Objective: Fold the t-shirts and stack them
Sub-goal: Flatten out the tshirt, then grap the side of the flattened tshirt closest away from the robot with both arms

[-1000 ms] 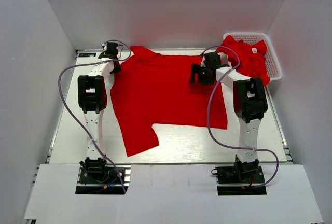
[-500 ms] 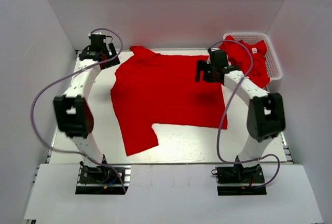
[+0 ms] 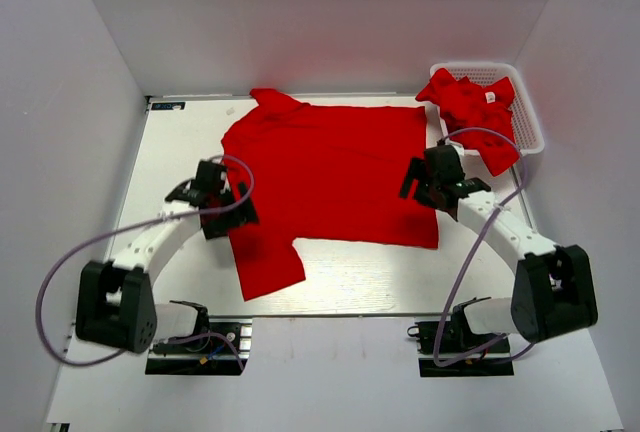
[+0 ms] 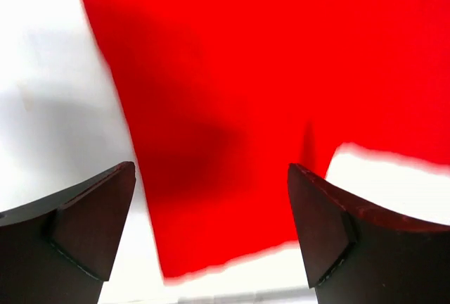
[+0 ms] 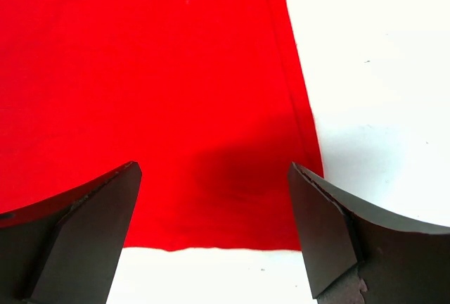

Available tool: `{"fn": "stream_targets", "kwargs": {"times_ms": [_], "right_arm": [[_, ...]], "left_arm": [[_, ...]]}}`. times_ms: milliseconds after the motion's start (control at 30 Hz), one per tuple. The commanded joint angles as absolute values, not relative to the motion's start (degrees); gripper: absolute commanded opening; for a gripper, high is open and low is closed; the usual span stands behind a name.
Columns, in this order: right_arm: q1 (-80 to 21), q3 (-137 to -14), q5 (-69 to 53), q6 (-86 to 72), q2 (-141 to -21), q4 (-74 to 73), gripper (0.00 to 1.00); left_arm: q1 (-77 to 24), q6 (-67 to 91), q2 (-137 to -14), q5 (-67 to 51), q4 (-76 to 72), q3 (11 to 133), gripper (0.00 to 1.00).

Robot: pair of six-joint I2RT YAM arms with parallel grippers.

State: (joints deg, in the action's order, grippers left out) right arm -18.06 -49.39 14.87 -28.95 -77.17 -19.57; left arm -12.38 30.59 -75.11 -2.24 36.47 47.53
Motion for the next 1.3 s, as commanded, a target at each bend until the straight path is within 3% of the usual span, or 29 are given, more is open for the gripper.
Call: {"fn": "stream_targets", "kwargs": {"times_ms": [0, 167, 467, 733, 867, 900, 1000, 1167, 1267], "right_arm": [[-18.0, -48.3, 16.6, -30.8, -73.0, -17.0, 0.9], [-17.8, -48.5, 19.8, -29.4, -71.5, -17.7, 0.9], [-17.6, -46.7, 24.2, -29.6, -71.0, -18.4, 0.9], [-17.5, -46.8, 22.6, -28.6, -73.0, -18.0, 0.9], [-17.3, -46.8, 21.4, -28.5, -73.6, -17.7, 0.9], [-17.5, -46.8, 21.3, -28.6, -73.4, -17.7, 0.9], [-17.3, -46.6, 21.1, -28.7, -73.6, -17.2, 0.9], [-17.4, -45.7, 20.3, -28.6, -73.0, -17.4, 0.9], [-17.3, -44.5, 19.2, -28.7, -72.2, -18.0, 0.9]], "left_arm": [[-14.9, 35.4, -66.4, -7.3, 43.8, 41.7, 0.99], [-18.7, 39.3, -61.5, -6.5, 53.8, 39.1, 0.99], [-24.1, 42.6, -65.9, -6.2, 50.1, 33.3, 0.98], [-29.1, 44.8, -71.8, -6.2, 44.7, 30.7, 0.78], [-30.5, 46.0, -72.9, -4.9, 46.0, 30.1, 0.57], [-31.0, 46.0, -72.9, -4.1, 47.0, 30.1, 0.48], [-31.7, 46.0, -72.9, -1.8, 47.6, 31.4, 0.39], [-32.3, 46.5, -75.0, 0.6, 47.6, 33.3, 0.03], [-32.8, 46.5, -75.5, 1.9, 48.2, 35.0, 0.0]]}}
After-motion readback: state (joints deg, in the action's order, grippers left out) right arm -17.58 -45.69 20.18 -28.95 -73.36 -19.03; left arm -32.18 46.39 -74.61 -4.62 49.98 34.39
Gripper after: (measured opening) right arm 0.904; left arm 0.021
